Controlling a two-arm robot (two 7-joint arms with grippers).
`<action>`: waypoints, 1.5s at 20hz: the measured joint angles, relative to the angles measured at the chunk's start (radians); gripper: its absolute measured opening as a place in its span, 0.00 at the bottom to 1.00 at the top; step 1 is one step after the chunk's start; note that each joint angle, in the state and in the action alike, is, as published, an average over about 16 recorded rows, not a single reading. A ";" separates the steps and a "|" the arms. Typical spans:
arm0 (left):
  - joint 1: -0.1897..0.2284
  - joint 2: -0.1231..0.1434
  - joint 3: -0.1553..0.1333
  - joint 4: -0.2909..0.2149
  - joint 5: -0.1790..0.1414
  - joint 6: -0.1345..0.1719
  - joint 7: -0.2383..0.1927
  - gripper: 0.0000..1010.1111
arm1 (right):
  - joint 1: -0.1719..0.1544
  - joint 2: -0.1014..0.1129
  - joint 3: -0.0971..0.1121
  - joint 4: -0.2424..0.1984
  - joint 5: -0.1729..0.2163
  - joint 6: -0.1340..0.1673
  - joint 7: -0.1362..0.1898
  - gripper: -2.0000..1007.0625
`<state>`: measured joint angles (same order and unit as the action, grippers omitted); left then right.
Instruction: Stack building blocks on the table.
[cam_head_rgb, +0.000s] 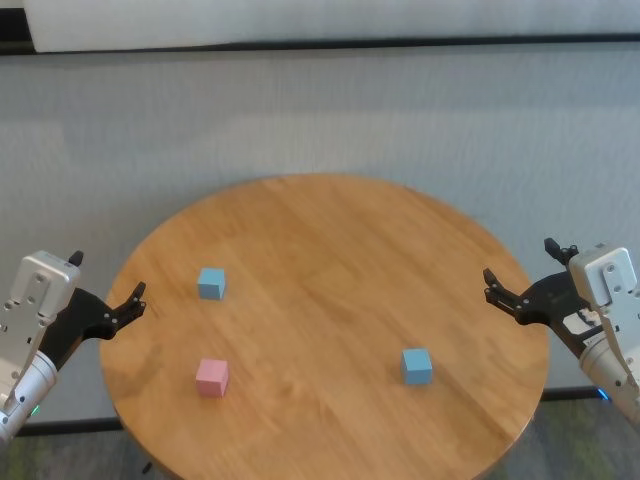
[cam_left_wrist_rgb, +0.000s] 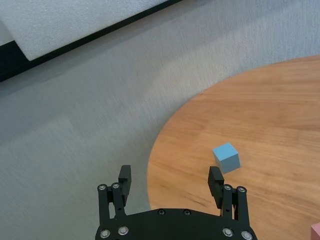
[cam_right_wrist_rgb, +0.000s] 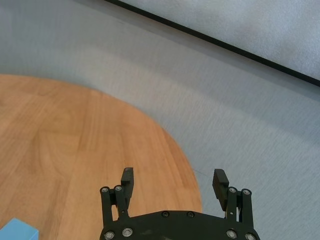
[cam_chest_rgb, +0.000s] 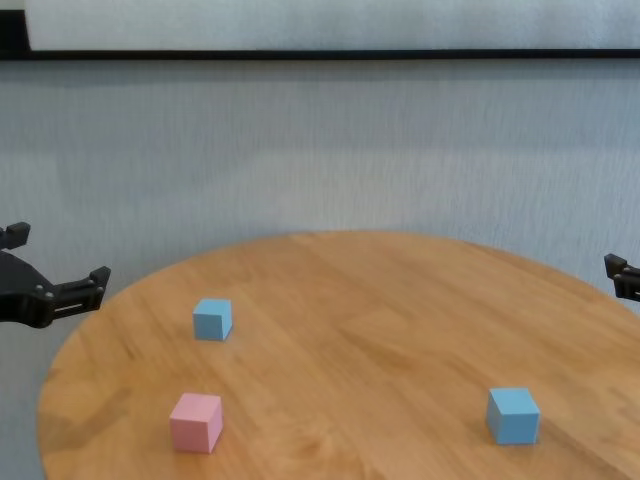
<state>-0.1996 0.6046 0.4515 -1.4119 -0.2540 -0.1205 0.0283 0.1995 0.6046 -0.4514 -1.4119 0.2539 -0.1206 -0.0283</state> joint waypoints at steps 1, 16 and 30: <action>0.000 0.000 0.000 0.000 0.000 0.000 0.000 0.99 | 0.000 0.000 0.000 0.000 0.000 0.000 0.000 0.99; 0.007 0.007 -0.005 -0.006 -0.003 0.003 -0.011 0.99 | 0.000 0.000 0.000 0.000 0.000 0.000 0.000 0.99; 0.100 0.119 -0.064 -0.096 -0.164 0.023 -0.276 0.99 | 0.000 0.000 0.000 0.000 0.000 0.000 0.000 0.99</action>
<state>-0.1000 0.7234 0.3870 -1.5076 -0.4176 -0.0973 -0.2476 0.1995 0.6046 -0.4514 -1.4119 0.2539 -0.1207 -0.0283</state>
